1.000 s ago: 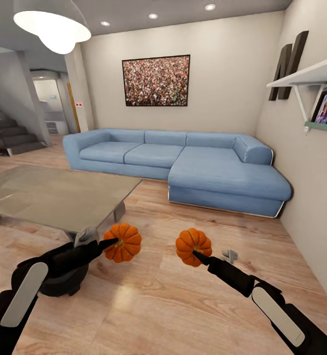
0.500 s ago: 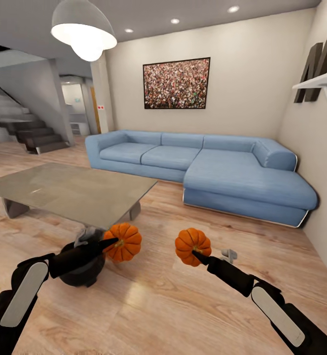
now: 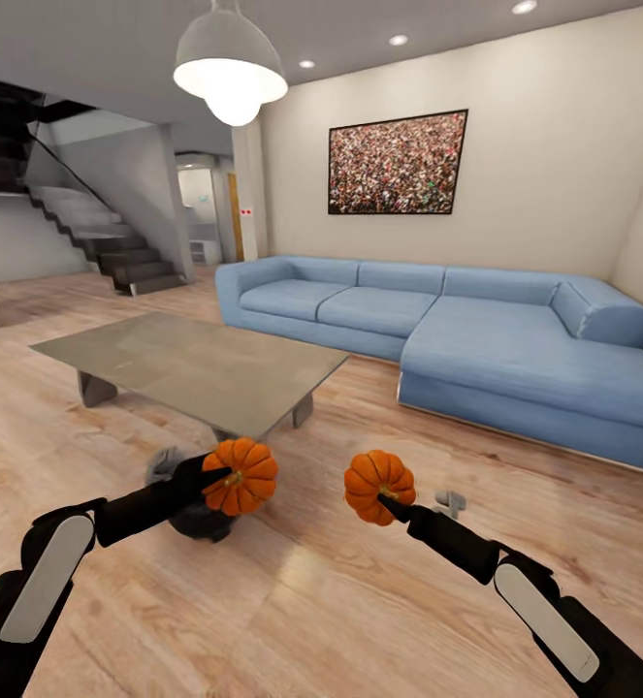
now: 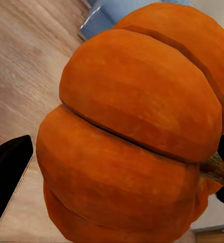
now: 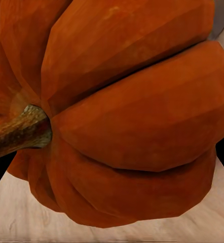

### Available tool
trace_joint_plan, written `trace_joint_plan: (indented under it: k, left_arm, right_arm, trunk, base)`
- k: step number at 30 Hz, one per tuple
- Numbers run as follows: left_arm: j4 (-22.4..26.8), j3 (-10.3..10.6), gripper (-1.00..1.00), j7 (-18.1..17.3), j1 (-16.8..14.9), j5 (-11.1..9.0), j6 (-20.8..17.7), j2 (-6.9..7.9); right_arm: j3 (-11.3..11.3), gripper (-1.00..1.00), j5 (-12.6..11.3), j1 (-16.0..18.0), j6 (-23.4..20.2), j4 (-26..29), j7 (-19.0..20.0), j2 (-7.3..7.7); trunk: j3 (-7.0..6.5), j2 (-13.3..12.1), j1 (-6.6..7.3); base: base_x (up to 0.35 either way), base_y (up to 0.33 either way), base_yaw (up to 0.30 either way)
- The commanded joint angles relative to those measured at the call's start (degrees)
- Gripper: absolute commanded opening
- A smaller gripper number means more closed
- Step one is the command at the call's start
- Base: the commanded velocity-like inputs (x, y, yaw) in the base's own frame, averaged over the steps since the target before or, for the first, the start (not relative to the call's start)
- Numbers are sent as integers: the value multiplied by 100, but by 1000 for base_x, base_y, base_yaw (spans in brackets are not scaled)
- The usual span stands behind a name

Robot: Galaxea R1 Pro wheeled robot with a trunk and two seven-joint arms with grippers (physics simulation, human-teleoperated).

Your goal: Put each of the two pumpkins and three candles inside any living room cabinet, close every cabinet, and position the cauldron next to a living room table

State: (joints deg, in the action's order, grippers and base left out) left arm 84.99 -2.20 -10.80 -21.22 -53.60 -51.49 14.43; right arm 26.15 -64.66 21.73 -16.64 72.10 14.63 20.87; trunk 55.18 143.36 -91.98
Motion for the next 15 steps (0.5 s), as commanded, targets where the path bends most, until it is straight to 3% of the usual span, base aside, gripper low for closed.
trace_joint_plan:
  k: [1, 7, 15]
  left_arm:
    - [1, -12, -100, -36, -5, -10, -29, -2]
    - [0, -12, -100, -36, -5, -10, -33, -2]
    - [-7, -15, -100, -40, -5, -15, -28, -2]
  right_arm:
    - [5, -100, -66, 4, -30, -2, -4, 5]
    - [5, -100, -65, 1, -45, -7, 0, 5]
    - [6, -100, -73, 2, 7, -46, -111, -59]
  trunk:
    - [6, 3, 2]
    - [23, 3, 2]
    - [53, 3, 2]
  base:
    - [-86, 61, 275]
    - [-73, 46, 270]
    - [-173, 88, 265]
